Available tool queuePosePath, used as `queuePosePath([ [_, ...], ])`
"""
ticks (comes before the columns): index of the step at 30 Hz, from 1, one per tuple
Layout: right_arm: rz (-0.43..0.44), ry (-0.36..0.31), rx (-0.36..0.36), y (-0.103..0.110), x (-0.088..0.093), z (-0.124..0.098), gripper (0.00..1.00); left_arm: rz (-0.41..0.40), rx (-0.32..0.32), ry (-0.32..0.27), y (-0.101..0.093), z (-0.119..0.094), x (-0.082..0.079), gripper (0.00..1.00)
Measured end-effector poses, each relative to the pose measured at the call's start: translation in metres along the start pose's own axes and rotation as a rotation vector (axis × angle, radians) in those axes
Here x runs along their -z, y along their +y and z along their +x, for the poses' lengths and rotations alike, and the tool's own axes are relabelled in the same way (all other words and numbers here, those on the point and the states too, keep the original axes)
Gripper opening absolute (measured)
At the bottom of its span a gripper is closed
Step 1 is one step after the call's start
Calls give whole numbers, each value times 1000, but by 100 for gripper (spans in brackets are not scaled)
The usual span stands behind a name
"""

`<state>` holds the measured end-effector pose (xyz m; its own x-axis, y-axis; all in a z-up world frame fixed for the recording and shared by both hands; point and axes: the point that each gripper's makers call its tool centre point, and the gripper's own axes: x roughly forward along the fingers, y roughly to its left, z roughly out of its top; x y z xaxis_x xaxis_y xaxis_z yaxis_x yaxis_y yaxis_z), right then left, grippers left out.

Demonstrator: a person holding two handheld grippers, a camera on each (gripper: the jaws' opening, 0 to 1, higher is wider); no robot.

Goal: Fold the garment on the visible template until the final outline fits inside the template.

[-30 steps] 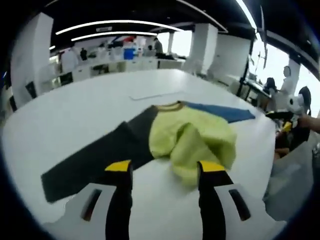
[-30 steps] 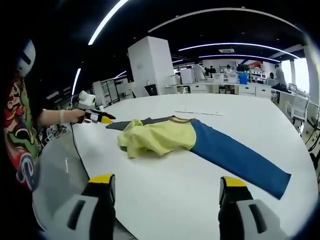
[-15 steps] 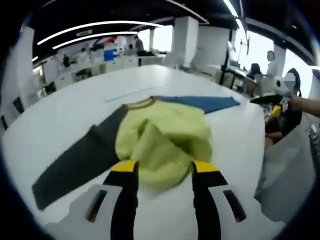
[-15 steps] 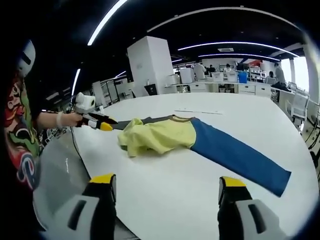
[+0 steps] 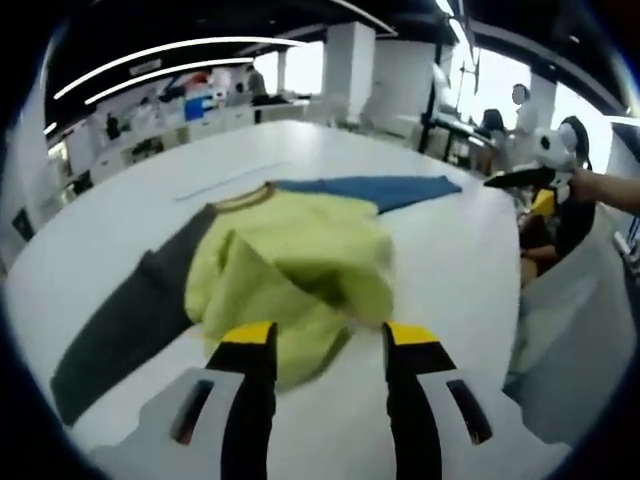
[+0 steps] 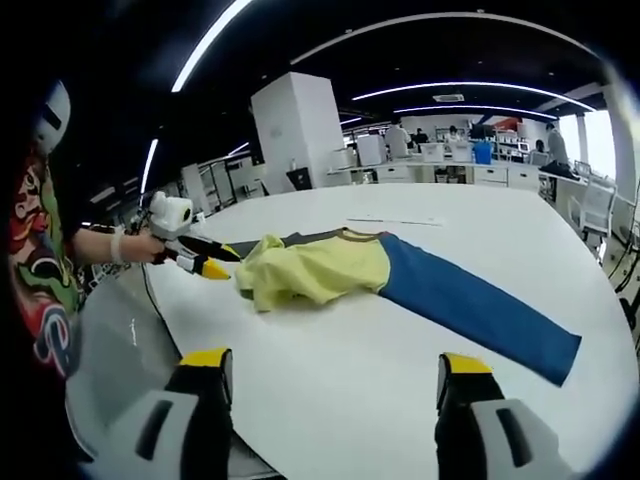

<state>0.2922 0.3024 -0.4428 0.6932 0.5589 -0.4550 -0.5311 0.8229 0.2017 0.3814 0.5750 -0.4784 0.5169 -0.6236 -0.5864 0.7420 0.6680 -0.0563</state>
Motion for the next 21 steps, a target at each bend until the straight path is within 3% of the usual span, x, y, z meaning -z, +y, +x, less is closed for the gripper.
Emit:
queuePosePath([
  [14, 8, 3, 7, -4, 3, -2, 84, 17, -8, 5, -5, 17, -3, 35],
  [16, 9, 5, 6, -4, 3, -1, 84, 35, -7, 11, -5, 20, -1, 35],
  [18, 8, 7, 5, -4, 4, -1, 84, 111, -26, 38, -2, 25, 4, 36],
  [21, 6, 12, 2, -4, 5, 1, 83, 89, -34, 37, 1, 30, 8, 34],
])
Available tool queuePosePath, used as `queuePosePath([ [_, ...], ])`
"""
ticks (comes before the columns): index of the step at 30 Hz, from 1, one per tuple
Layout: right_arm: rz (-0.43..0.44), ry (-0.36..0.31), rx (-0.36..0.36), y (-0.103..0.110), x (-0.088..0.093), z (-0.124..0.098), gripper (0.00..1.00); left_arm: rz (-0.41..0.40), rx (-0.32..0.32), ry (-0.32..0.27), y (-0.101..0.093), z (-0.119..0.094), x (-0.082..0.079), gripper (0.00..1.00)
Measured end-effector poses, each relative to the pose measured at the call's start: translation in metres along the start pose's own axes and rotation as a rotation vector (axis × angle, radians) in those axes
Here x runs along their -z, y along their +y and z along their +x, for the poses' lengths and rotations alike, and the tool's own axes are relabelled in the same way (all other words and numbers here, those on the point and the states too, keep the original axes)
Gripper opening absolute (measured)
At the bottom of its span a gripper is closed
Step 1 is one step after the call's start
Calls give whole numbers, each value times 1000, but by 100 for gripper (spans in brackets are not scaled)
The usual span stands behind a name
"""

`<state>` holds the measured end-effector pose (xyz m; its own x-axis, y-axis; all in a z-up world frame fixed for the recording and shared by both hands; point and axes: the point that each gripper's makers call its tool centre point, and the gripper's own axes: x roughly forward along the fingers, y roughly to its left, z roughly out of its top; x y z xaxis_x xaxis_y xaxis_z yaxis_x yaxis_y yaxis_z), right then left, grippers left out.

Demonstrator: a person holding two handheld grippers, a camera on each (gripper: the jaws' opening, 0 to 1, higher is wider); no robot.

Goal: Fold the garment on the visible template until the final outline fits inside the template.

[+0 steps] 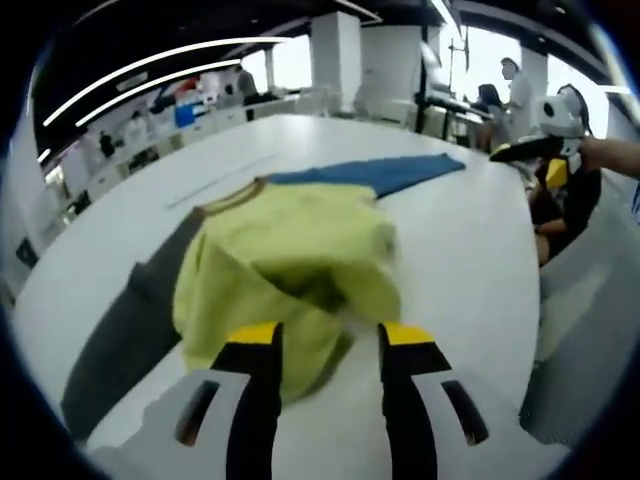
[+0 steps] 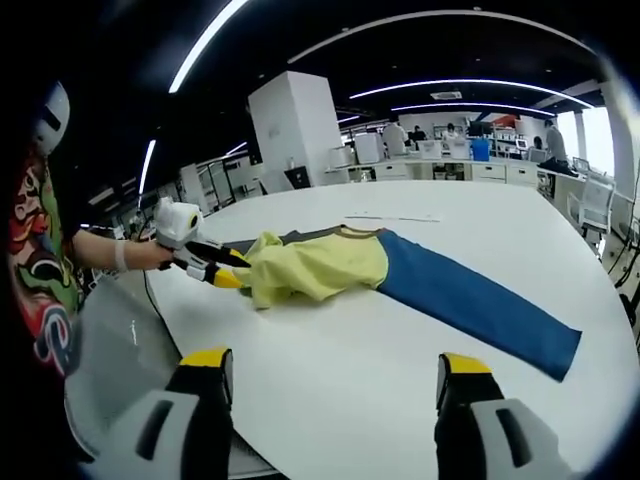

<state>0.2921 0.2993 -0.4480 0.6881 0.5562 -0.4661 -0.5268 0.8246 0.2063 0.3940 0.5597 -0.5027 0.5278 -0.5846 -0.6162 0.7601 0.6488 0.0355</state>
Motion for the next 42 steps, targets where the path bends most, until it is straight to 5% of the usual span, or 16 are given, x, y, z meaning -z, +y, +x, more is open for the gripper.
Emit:
queuePosePath([
  [20, 25, 13, 11, -2, 8, -3, 82, 10, -121, 36, 21, 24, 8, 23],
  [29, 25, 16, 8, -1, 6, -1, 82, -2, -122, 3, 24, 19, 4, 0],
  [32, 22, 16, 2, 0, 5, 2, 82, -36, -114, -19, 26, 13, 0, 0],
  [36, 16, 21, -19, 6, 3, 8, 78, -184, -125, -118, 39, -11, -21, 0],
  [42, 9, 23, -46, 13, 2, 19, 77, -181, -188, -192, 69, -49, -35, 0],
])
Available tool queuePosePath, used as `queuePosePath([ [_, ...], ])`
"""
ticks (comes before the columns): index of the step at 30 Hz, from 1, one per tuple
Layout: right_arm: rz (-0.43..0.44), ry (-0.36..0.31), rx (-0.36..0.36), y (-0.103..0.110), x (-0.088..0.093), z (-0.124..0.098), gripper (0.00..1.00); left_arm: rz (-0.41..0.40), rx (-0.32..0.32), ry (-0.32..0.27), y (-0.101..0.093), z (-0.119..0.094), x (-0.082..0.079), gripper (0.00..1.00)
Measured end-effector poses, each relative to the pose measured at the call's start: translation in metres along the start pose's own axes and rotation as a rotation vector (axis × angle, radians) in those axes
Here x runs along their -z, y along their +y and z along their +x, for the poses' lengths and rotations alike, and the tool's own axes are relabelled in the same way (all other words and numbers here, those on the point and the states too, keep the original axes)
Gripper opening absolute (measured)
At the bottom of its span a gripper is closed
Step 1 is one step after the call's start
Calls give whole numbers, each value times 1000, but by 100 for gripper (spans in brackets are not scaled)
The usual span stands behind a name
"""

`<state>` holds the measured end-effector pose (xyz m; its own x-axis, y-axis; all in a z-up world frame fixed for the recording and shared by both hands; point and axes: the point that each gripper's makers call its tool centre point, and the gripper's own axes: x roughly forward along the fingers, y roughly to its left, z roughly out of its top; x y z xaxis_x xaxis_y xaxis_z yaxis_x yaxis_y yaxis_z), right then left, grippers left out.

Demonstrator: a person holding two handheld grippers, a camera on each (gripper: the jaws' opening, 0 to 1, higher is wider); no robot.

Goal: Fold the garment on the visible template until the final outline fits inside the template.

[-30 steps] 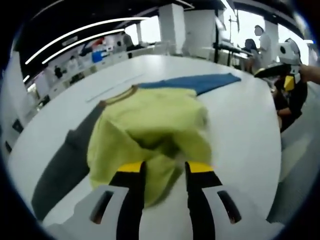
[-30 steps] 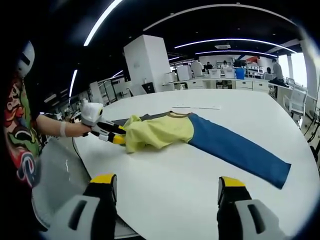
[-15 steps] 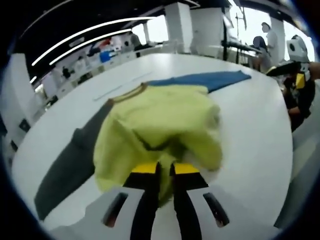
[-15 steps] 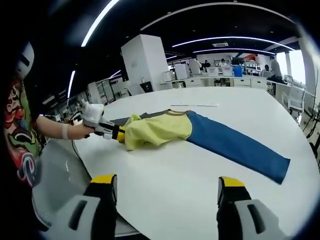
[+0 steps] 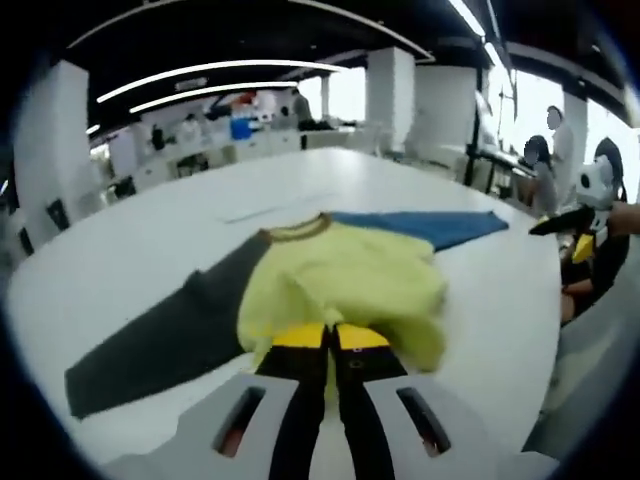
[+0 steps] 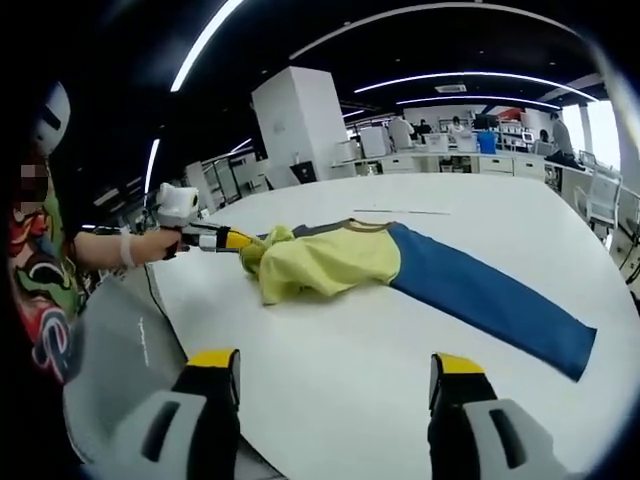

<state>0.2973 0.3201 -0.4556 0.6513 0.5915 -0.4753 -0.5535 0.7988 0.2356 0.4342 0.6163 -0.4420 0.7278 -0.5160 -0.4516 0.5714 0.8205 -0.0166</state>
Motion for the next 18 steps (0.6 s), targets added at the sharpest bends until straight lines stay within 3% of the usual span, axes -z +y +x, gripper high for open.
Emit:
queuePosePath([
  [5, -7, 3, -23, 5, -2, 9, 76, -36, -64, -23, 27, -19, -6, 0],
  [7, -15, 7, -32, 6, -3, 13, 76, -51, -82, -19, 37, -24, -1, 0],
  [11, -31, 11, -55, 11, -8, 26, 75, -71, -102, -18, 45, -31, 5, 0],
  [18, -100, 27, -84, 21, -23, 60, 67, -79, -106, -11, 43, -31, 8, 0],
])
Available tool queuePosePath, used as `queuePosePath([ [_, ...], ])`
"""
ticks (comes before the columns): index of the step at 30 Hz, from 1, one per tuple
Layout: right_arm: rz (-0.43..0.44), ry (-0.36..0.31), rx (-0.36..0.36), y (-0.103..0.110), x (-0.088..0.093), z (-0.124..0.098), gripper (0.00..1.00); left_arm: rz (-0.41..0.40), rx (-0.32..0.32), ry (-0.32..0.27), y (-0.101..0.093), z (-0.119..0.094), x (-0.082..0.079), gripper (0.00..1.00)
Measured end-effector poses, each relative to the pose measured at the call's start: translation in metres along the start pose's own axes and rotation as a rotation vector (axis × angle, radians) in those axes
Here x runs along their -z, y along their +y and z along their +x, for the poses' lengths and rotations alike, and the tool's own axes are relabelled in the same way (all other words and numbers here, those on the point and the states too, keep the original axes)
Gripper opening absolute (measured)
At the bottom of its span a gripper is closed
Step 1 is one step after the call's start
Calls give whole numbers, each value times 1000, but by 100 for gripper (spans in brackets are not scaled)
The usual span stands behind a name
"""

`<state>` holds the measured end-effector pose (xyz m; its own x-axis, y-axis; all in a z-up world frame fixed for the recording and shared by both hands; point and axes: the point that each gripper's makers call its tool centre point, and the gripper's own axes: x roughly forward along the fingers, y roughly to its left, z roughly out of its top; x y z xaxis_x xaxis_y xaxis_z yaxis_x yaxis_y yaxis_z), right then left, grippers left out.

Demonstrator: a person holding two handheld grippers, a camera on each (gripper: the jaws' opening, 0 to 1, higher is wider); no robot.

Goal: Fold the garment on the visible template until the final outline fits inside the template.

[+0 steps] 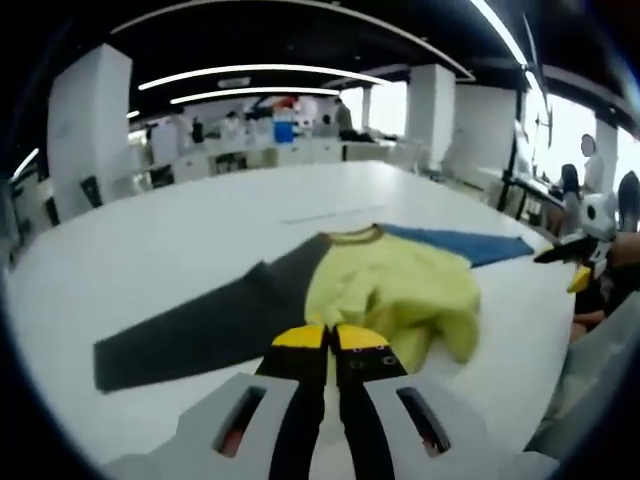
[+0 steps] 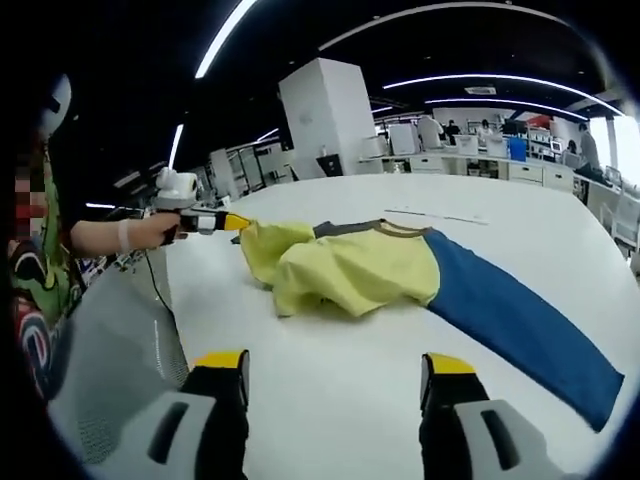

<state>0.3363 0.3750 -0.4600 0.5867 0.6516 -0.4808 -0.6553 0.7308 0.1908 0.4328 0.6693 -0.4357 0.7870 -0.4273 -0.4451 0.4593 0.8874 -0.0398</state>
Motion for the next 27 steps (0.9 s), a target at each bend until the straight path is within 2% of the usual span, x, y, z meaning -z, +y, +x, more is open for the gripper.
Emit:
queuePosePath([
  [4, -124, 43, 15, -1, -7, 21, 53, 1, 2, 4, -1, 1, 2, 0],
  [7, -282, 83, 20, 2, -13, 38, 48, 4, 5, 5, -1, 2, 2, 0],
  [9, -348, 107, 9, 6, -15, 49, 45, 3, 5, 5, 0, 2, 2, 0],
  [14, -412, 123, -10, 11, -19, 72, 37, 2, 6, 8, -1, 2, 3, 0],
  [17, -467, 140, -7, 8, -18, 81, 36, -1, 7, 7, -2, 3, 3, 0],
  [23, -502, 150, 13, 4, -19, 94, 32, -2, 5, 16, 0, 2, 7, 0],
  [27, -605, 174, 32, 2, -17, 105, 26, -5, 5, 17, 1, 2, 10, 0],
])
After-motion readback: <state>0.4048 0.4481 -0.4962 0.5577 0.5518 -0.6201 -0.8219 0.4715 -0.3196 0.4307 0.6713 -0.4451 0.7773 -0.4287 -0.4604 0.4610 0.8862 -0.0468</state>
